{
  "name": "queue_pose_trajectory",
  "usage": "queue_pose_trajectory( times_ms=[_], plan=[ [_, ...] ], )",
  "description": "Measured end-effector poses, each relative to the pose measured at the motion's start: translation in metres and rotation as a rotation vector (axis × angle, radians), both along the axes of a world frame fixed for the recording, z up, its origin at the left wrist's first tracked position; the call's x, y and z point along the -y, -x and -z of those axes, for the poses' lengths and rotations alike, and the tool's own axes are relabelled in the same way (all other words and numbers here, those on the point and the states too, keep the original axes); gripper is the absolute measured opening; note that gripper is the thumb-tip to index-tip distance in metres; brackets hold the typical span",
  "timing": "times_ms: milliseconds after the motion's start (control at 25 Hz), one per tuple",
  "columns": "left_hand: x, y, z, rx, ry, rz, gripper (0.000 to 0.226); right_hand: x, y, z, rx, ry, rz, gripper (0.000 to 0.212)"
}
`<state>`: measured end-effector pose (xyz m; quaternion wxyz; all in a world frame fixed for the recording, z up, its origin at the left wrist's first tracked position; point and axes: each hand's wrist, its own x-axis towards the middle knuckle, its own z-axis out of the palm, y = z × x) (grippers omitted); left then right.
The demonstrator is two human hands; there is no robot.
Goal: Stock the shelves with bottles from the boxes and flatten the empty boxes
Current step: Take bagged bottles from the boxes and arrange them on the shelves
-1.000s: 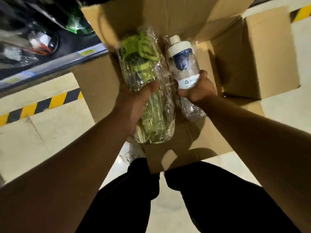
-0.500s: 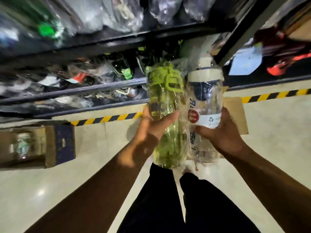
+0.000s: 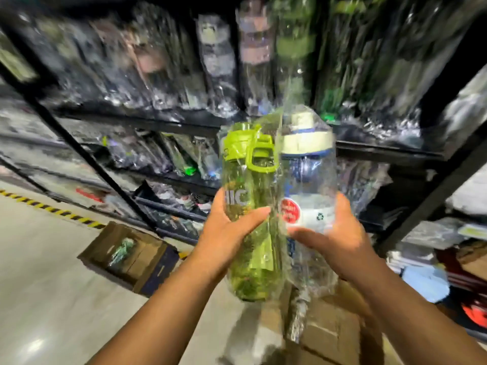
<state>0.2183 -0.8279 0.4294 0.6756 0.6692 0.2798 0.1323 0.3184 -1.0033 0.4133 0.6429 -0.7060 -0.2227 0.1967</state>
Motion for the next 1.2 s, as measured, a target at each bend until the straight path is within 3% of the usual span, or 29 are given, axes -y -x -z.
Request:
queue_pose_trajectory(
  times_ms=[80, 160, 280, 480, 560, 760, 1040, 1120, 1200],
  plan=[
    [-0.017, 0.004, -0.038, 0.058, -0.098, -0.048, 0.096, -0.021, -0.001, -0.039, 0.050, -0.082, -0.056, 0.062],
    [-0.033, 0.005, -0.070, 0.110, -0.149, -0.079, 0.096, -0.041, -0.002, -0.068, 0.079, -0.117, -0.041, 0.076],
    [-0.065, 0.010, -0.115, 0.214, -0.194, -0.088, 0.090, -0.079, -0.006, -0.107, 0.177, -0.126, -0.031, 0.082],
    [-0.138, 0.004, -0.176, 0.332, -0.251, -0.038, 0.051, -0.149, -0.009, -0.165, 0.280, -0.146, 0.012, 0.079],
    [-0.173, 0.001, -0.201, 0.374, -0.266, -0.002, 0.048, -0.180, -0.013, -0.188, 0.351, -0.135, 0.052, 0.083],
    [-0.258, -0.009, -0.257, 0.476, -0.307, 0.090, 0.062, -0.257, -0.017, -0.241, 0.446, -0.181, 0.159, 0.094],
    [-0.340, -0.056, -0.305, 0.537, -0.353, 0.148, 0.092, -0.317, -0.056, -0.303, 0.560, -0.171, 0.343, 0.088],
    [-0.351, -0.075, -0.313, 0.550, -0.356, 0.138, 0.109, -0.323, -0.073, -0.318, 0.606, -0.167, 0.385, 0.080],
    [-0.360, -0.093, -0.317, 0.568, -0.358, 0.134, 0.111, -0.328, -0.092, -0.325, 0.625, -0.184, 0.425, 0.073]
  ],
)
